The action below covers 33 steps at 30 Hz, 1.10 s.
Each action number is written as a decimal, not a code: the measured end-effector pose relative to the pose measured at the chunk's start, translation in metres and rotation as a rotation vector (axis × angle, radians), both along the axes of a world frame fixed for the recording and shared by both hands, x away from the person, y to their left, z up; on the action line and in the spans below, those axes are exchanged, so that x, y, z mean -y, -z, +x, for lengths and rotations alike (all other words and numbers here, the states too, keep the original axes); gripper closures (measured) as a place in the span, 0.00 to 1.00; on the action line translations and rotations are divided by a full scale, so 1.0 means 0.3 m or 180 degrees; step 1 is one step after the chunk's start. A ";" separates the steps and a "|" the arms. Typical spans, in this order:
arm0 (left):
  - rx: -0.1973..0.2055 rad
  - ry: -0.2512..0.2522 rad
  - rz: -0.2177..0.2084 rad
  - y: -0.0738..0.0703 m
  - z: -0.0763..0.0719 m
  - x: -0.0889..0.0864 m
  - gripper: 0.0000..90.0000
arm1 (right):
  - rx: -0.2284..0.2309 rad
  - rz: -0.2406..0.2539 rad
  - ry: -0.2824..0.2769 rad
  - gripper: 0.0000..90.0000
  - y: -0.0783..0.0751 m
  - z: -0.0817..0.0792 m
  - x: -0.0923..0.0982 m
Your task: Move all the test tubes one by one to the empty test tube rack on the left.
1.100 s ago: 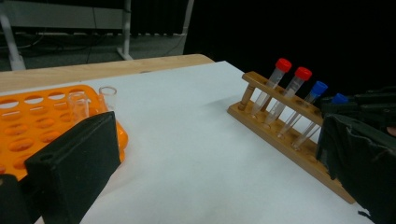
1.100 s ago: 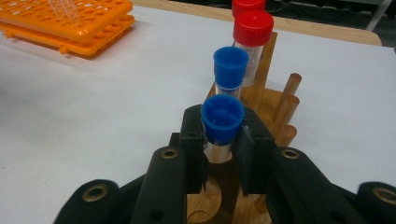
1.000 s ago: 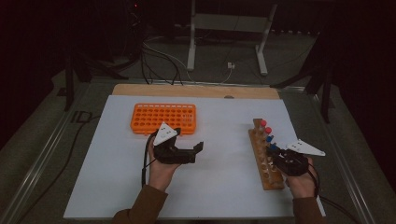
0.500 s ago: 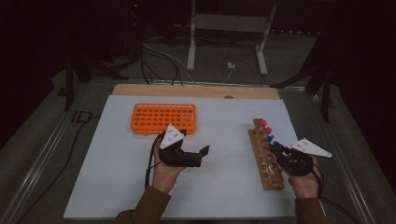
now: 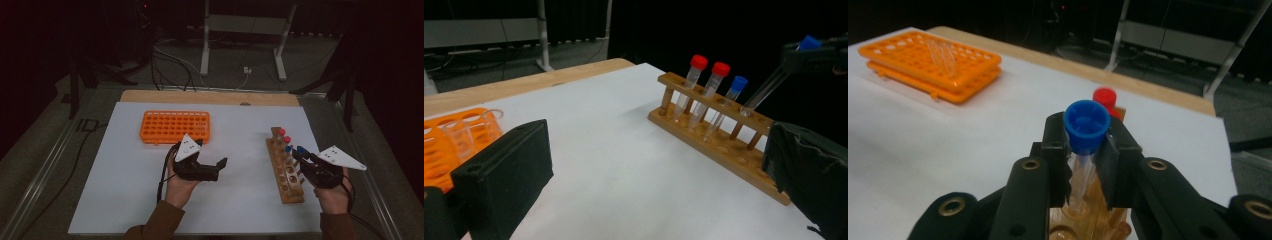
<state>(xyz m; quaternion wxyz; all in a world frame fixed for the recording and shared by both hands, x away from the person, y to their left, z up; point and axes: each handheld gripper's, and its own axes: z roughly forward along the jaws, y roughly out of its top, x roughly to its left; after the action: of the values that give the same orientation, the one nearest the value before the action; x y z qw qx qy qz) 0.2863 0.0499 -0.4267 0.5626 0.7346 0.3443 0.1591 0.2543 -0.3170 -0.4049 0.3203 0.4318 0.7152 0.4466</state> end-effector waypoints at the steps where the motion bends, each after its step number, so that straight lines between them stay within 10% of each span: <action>1: 0.0010 0.0014 0.0002 -0.001 -0.001 0.003 0.01 | 0.0023 0.0009 -0.0013 0.84 -0.009 -0.005 -0.003; 14: 0.0189 0.0271 0.0106 -0.008 -0.030 0.136 0.06 | -0.0029 0.0073 -0.0427 0.84 -0.034 -0.026 -0.104; 25: 0.0187 0.0626 0.0499 0.027 -0.049 0.306 0.09 | -0.0246 0.0238 -0.0672 0.84 0.001 -0.015 -0.165; 33: 0.0331 0.0673 0.0677 0.039 -0.061 0.368 0.46 | -0.0317 0.0333 -0.0776 0.84 0.011 -0.012 -0.181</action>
<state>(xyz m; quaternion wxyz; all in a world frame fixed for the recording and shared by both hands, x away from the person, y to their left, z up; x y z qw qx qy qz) 0.2680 -0.0606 -0.4384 0.5122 0.8130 0.2166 0.1724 0.2508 -0.2626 -0.4084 0.2048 0.3794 0.7532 0.4968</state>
